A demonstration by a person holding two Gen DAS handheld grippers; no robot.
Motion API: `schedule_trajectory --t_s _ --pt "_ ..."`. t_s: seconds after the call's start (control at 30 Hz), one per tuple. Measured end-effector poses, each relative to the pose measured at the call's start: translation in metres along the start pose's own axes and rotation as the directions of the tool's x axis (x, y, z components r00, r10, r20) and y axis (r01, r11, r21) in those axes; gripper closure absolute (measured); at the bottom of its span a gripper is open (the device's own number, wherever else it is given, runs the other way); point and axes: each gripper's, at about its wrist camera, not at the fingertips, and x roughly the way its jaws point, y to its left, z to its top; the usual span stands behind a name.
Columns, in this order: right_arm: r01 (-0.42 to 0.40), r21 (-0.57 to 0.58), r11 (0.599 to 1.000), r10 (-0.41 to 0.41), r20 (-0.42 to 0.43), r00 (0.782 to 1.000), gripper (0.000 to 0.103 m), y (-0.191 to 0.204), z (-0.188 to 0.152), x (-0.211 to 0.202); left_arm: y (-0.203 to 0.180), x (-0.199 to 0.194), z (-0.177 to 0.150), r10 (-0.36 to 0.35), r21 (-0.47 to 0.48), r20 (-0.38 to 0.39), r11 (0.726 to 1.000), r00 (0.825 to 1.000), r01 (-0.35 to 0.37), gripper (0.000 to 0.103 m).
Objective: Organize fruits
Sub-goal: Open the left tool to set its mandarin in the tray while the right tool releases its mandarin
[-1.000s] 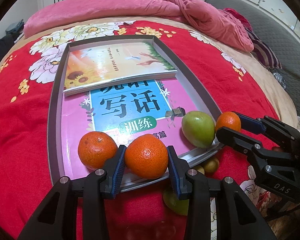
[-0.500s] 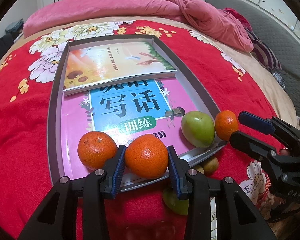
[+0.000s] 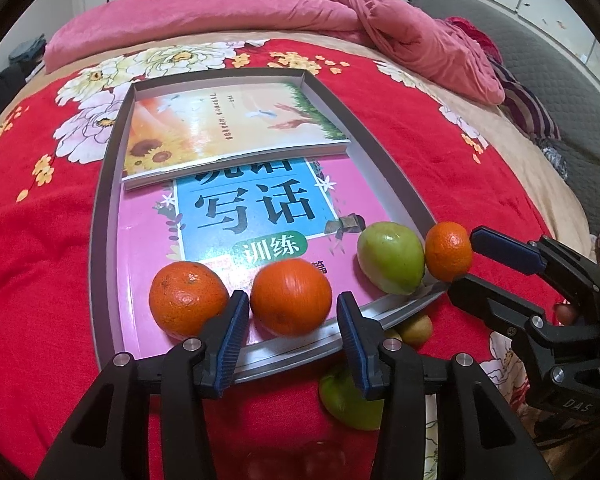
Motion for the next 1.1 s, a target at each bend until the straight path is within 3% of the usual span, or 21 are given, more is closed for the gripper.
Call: schedule_trajectory --t_s 0.47,0.57,0.77,1.1 --pt "0.013 0.013 1.000 -0.013 0.024 1.000 0.052 -0.005 0.003 -0.005 0.002 -0.013 0.003 -0.016 -0.012 0.027 1.000 1.000 0.016 0.050" --pt "0.010 0.010 1.000 -0.010 0.031 0.999 0.052 -0.004 0.004 -0.006 0.001 -0.016 0.002 -0.014 -0.012 0.035 1.000 0.999 0.014 0.041" --pt "0.011 0.009 1.000 -0.012 0.040 0.999 0.051 -0.004 0.004 -0.008 0.000 -0.022 0.003 -0.020 -0.011 0.050 1.000 0.999 0.021 0.041" --pt "0.027 0.013 1.000 -0.028 0.061 0.998 0.039 -0.004 0.006 -0.012 0.003 -0.037 0.003 -0.022 -0.031 0.090 0.999 0.996 0.025 0.037"
